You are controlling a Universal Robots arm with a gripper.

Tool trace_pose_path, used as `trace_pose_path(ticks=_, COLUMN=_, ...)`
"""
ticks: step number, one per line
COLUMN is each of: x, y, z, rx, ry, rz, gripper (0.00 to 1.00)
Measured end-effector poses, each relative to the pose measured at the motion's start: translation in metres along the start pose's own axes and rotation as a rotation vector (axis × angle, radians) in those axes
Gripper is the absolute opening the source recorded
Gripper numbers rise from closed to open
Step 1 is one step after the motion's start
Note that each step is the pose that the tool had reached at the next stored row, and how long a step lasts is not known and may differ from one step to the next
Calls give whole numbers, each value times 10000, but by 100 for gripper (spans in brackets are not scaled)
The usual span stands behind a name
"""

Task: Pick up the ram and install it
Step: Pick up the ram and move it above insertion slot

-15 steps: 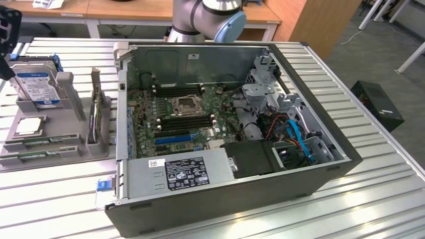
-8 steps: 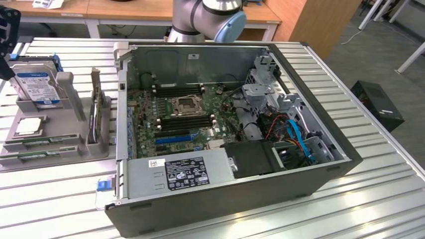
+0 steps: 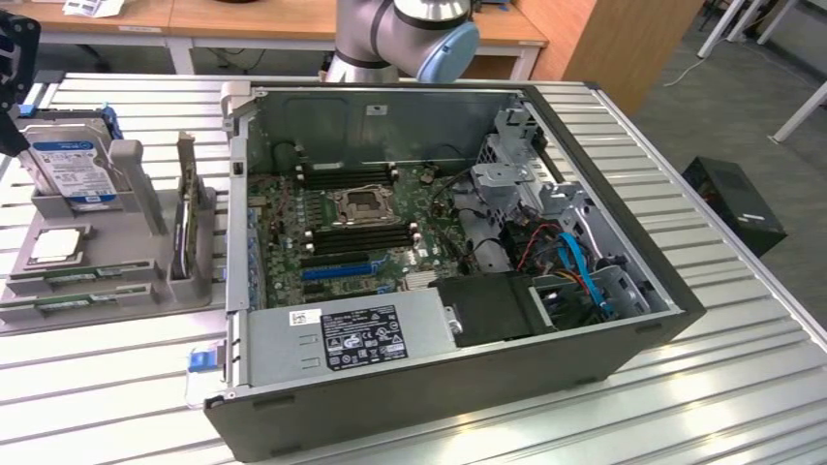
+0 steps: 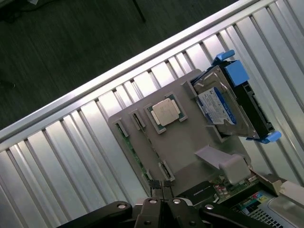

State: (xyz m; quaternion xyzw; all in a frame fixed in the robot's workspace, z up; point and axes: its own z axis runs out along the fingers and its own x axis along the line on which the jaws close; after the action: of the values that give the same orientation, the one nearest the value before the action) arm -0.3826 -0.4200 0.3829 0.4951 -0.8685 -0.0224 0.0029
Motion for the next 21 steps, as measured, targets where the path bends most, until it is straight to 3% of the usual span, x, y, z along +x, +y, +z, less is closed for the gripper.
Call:
trace_pose_path(ticks=9, x=0, y=0, z=0, rx=-7, ry=16, rz=-391, gripper=11)
trace_pose_path(ticks=21, x=0, y=0, z=0, rx=-23, ry=56, rz=-1334, gripper=11)
